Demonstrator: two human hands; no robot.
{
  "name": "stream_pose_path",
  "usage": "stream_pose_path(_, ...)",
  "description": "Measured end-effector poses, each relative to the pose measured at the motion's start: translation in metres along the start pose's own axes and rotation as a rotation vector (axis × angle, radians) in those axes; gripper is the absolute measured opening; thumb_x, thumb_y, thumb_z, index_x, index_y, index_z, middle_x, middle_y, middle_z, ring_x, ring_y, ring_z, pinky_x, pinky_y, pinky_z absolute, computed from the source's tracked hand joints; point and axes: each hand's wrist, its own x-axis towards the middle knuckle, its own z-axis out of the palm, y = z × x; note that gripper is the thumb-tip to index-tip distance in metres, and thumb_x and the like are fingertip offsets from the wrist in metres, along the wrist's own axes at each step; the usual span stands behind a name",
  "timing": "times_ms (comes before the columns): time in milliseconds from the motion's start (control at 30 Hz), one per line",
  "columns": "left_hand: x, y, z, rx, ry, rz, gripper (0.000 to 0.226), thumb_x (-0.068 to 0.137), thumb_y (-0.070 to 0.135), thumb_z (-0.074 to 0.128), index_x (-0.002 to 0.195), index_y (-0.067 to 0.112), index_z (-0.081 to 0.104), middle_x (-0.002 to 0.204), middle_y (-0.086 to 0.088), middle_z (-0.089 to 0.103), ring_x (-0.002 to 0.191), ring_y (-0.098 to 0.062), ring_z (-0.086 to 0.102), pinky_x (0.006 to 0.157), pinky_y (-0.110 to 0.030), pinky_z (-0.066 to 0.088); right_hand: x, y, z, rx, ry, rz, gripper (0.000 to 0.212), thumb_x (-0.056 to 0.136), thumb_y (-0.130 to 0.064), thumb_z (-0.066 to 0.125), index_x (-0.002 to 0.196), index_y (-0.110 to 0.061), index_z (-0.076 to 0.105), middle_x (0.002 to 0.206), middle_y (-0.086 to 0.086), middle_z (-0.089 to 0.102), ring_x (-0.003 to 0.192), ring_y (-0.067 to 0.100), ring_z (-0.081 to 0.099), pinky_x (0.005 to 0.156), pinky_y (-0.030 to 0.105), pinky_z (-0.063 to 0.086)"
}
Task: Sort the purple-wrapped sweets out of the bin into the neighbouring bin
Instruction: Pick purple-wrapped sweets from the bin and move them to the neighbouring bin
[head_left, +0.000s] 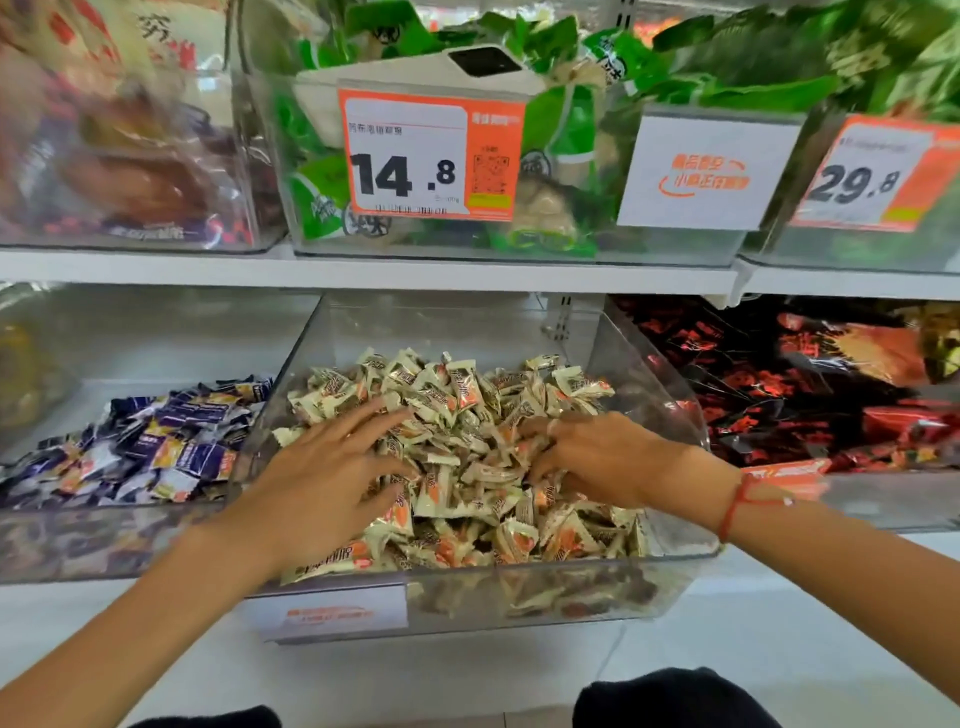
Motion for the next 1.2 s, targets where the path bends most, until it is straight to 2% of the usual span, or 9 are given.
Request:
stream_pose_path(100,0.000,0.003,0.001,-0.006,0.014,-0.022,0.053,0.090,0.064,0.016,0.128,0.048,0.048,0.152,0.022,-0.017,0.140,-0.005,-0.022,0.107,-0.032,-0.014,-0.007,0.007,-0.012,0.068,-0.037,0.110,0.046,0.092,-0.011,0.053,0.125,-0.043,0.057,0.147,-0.006,0.041,0.131,0.018,0.044,0.090,0.030,0.046)
stream_pose_path(233,0.001,0.010,-0.001,0.011,0.011,-0.063,0.047,0.088,0.067,0.028,0.120,0.046,0.054,0.150,0.022,-0.018,0.141,-0.005,-0.019,0.107,-0.032,-0.014,0.001,-0.015,-0.025,0.225,0.202,-0.027,0.034,0.093,-0.012,0.054,0.116,-0.034,0.064,0.126,-0.013,0.058,0.120,0.007,0.051,0.084,0.007,0.036)
stream_pose_path(300,0.002,0.012,-0.004,-0.020,0.015,-0.087,0.044,0.085,0.070,0.038,0.116,0.044,0.057,0.152,0.022,-0.015,0.144,-0.007,-0.012,0.109,-0.033,-0.010,0.019,-0.040,-0.021,0.378,0.215,-0.143,0.031,0.095,-0.030,0.057,0.126,-0.032,0.058,0.135,-0.009,0.054,0.127,0.010,0.046,0.104,0.025,0.037)
stream_pose_path(367,0.003,0.012,-0.004,-0.023,0.028,-0.097,0.039,0.085,0.065,0.047,0.114,0.043,0.057,0.154,0.022,-0.012,0.145,-0.009,-0.006,0.113,-0.032,-0.002,0.042,-0.059,-0.005,0.340,0.089,-0.166,0.053,0.093,-0.047,0.053,0.143,-0.036,0.037,0.152,-0.002,0.036,0.140,0.020,0.030,0.114,0.042,0.024)
stream_pose_path(500,0.004,0.009,-0.002,-0.021,0.067,-0.110,0.040,0.085,0.057,0.055,0.123,0.042,0.053,0.156,0.020,-0.006,0.145,-0.009,0.004,0.116,-0.032,0.007,0.057,-0.057,0.017,0.253,0.007,-0.150,0.064,0.097,-0.046,0.045,0.150,-0.042,0.009,0.161,-0.003,0.011,0.148,0.024,0.008,0.117,0.051,0.010)
stream_pose_path(700,0.005,0.010,-0.003,0.033,0.062,-0.124,0.042,0.088,0.046,0.058,0.129,0.042,0.050,0.157,0.017,-0.006,0.145,-0.012,0.007,0.117,-0.035,0.006,0.041,-0.025,0.016,0.097,-0.079,-0.124,0.040,0.101,-0.035,0.039,0.141,-0.034,0.043,0.158,-0.010,0.018,0.148,0.021,0.010,0.118,0.048,0.022)
stream_pose_path(933,0.007,0.008,0.000,0.082,0.084,-0.109,0.039,0.090,0.040,0.056,0.128,0.041,0.052,0.158,0.016,-0.004,0.145,-0.013,0.010,0.117,-0.036,0.011,0.015,-0.016,-0.014,0.062,-0.149,-0.072,0.036,0.100,-0.026,0.045,0.133,-0.038,0.052,0.158,-0.015,0.016,0.144,0.016,0.023,0.112,0.039,0.031)
stream_pose_path(1033,0.006,0.005,0.003,0.070,0.111,-0.097,0.039,0.090,0.044,0.055,0.129,0.042,0.052,0.158,0.015,-0.004,0.144,-0.012,0.011,0.117,-0.034,0.009,0.005,-0.008,-0.030,0.031,-0.174,-0.040,0.034,0.095,-0.033,0.050,0.127,-0.043,0.056,0.158,-0.014,0.020,0.145,0.015,0.018,0.115,0.040,0.024)
stream_pose_path(1200,0.005,0.009,0.008,0.021,0.167,-0.111,0.039,0.089,0.045,0.057,0.128,0.040,0.053,0.158,0.015,-0.001,0.143,-0.012,0.015,0.116,-0.033,0.004,0.001,0.006,-0.050,0.009,-0.210,0.058,0.025,0.093,-0.048,0.048,0.110,-0.044,0.066,0.134,-0.014,0.053,0.128,0.014,0.040,0.104,0.037,0.035)
